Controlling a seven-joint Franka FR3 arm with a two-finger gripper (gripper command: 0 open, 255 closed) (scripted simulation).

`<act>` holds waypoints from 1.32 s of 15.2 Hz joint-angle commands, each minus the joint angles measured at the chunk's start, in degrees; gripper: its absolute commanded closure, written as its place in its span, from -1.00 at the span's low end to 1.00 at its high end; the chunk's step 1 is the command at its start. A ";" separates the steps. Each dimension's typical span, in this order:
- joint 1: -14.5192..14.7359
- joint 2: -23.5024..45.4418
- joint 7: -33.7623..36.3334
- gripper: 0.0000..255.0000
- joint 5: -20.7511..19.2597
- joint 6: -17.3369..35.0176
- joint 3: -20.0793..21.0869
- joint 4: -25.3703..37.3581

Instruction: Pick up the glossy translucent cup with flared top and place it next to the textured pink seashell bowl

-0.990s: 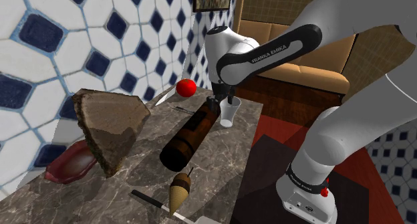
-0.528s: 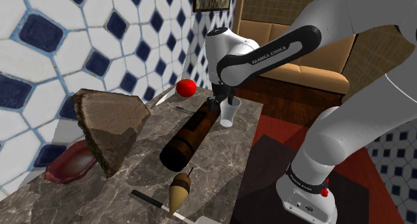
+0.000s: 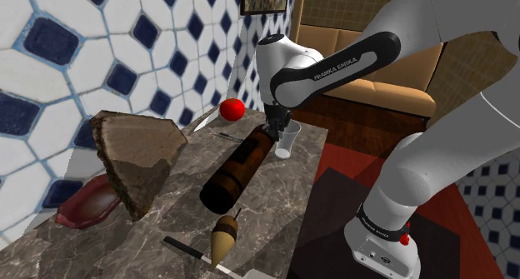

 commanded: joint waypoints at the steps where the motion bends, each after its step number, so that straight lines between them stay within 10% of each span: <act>1: 0.00 -0.01 0.00 1.00 0.00 0.01 0.00 0.01; 20: 0.49 -4.91 -3.71 1.00 1.53 -13.81 -1.16 9.38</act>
